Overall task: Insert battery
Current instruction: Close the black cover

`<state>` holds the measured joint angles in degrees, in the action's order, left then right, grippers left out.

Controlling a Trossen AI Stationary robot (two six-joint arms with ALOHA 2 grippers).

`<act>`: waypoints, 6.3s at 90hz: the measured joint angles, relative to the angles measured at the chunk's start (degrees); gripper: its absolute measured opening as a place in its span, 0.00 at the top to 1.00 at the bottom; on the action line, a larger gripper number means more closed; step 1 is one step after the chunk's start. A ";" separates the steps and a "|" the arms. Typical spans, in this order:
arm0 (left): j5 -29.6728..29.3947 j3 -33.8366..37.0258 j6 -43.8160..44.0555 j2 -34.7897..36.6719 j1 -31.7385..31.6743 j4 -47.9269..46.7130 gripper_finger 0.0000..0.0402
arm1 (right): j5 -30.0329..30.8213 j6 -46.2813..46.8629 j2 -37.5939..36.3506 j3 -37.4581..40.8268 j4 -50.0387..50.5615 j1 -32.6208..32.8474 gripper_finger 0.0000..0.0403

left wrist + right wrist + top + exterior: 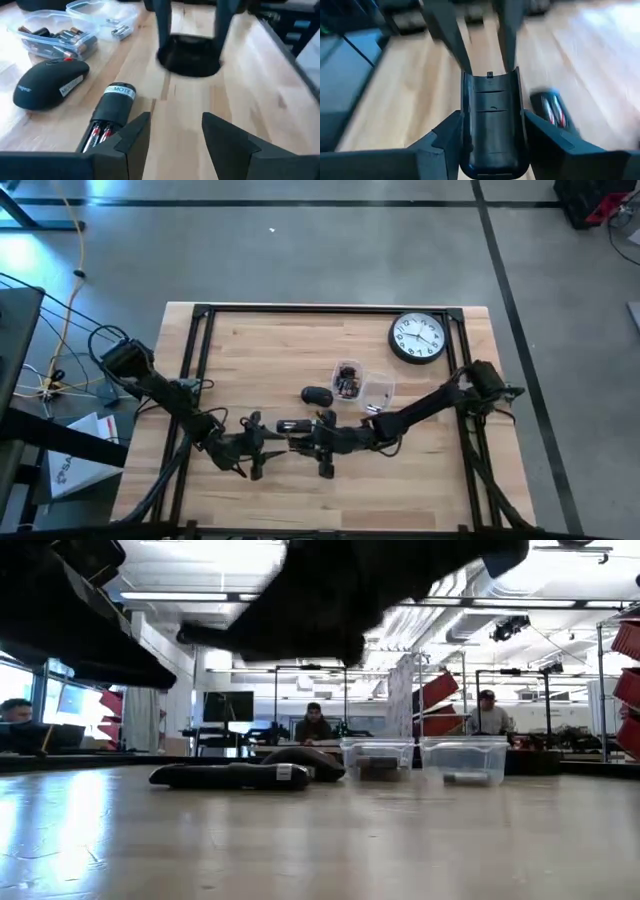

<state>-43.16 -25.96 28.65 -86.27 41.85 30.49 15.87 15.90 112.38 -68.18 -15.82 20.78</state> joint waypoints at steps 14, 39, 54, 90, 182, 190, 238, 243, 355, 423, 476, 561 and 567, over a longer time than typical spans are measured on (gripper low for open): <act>-2.33 0.00 -7.80 -0.03 0.39 10.70 0.58 | -0.92 -3.23 0.00 0.00 -4.77 0.38 0.63; 1.18 0.04 -12.93 -0.06 0.17 19.05 0.51 | -2.09 -6.13 -0.48 0.00 -9.45 0.64 0.63; 1.60 0.00 -18.07 -0.01 0.63 20.36 0.47 | -2.88 -5.55 -0.52 0.00 -9.68 0.61 0.63; 3.21 -0.03 -25.15 0.07 1.12 29.19 0.46 | -3.10 -6.95 -0.52 0.07 -17.28 0.72 0.63; 10.51 -2.99 -45.80 0.01 -2.19 50.44 0.46 | -1.13 -18.93 -0.61 -0.02 -38.11 0.76 0.63; 10.42 -2.99 -45.51 0.01 -2.30 50.50 0.46 | -1.22 -18.97 -0.61 -0.02 -38.24 0.74 0.63; 10.31 -2.93 -44.65 0.01 -2.89 50.92 0.62 | -1.61 -18.82 -0.61 -0.02 -38.46 0.74 0.63; 9.82 -2.93 -45.02 0.01 -2.89 50.91 0.65 | -1.66 -18.84 -0.61 -0.02 -38.44 0.74 0.62; 2.76 -8.05 -24.79 16.72 -5.85 -7.74 0.68 | 6.01 -7.60 -10.06 -0.02 7.28 1.54 0.35; 50.17 -16.44 -13.76 -0.81 -35.85 -46.64 0.64 | 6.17 -0.29 -1.33 0.02 14.98 -2.02 0.35; 48.64 -19.39 -18.05 -6.42 -34.56 -44.97 0.64 | 5.80 1.03 -1.31 0.02 14.74 -1.89 0.35; 44.27 -19.25 -12.40 -7.04 -33.79 -43.51 0.56 | 4.51 2.25 -1.31 0.02 14.64 -1.89 0.35; 43.93 -19.21 -12.40 -7.05 -33.84 -43.62 0.54 | 4.53 2.23 -1.31 0.02 14.56 -1.89 0.35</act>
<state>0.78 -45.16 16.25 -93.32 8.01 -13.13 20.40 18.13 111.07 -68.16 -1.26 18.90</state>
